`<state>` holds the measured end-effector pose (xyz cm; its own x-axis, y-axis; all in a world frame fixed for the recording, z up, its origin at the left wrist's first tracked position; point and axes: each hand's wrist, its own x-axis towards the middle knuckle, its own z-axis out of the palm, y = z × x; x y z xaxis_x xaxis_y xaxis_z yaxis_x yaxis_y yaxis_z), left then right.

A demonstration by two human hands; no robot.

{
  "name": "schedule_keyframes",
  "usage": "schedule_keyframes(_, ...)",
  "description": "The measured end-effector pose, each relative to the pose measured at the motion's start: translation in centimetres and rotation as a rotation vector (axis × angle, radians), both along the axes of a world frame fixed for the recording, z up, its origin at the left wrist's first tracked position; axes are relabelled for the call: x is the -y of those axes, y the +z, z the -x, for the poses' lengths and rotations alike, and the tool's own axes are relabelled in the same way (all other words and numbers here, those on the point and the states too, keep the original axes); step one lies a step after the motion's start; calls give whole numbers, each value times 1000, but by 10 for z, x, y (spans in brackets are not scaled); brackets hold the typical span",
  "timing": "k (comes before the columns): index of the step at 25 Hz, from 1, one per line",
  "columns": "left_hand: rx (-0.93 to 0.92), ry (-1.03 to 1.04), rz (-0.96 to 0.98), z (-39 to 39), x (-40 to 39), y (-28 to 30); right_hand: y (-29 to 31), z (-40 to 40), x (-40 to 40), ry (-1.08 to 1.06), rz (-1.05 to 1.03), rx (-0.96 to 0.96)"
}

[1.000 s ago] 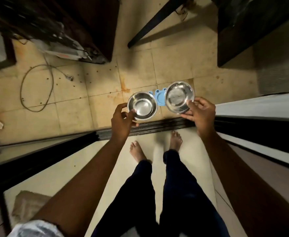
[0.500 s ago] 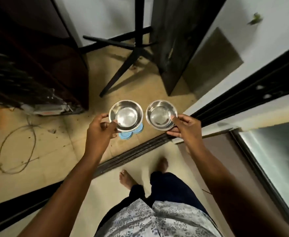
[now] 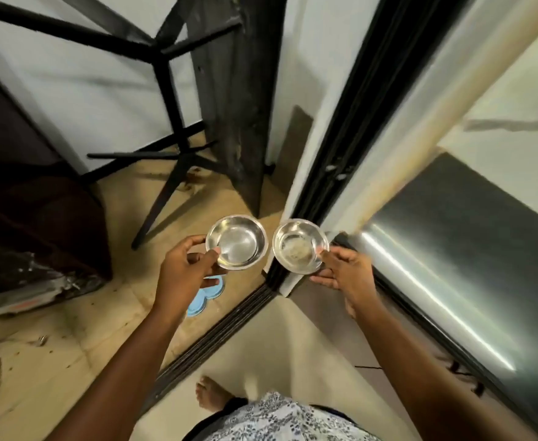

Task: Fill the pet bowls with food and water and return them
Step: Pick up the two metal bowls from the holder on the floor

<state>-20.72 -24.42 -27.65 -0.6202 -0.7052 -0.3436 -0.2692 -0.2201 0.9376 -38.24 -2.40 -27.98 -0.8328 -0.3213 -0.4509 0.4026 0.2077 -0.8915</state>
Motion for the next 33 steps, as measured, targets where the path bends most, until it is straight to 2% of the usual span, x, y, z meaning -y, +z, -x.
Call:
schedule_keyframes(8, -49, -293, 10, 106, -172, 22, 10, 27, -215, -324, 2, -71)
schedule_keyframes(15, -51, -497, 5, 177, -273, 13, 10, 35, -331, -596, 13, -80)
schedule_keyframes(22, -45, -645, 58, 240, -278, 11, 4, 53, -344, -764, 6, -92)
schedule_keyframes(28, 23, -768, 106, 288, -257, -24, -22, 76, -315, -877, -49, -48)
schedule_keyframes(33, 48, -869, 161, 315, -242, -62, -63, 95, -278, -954, -59, 72)
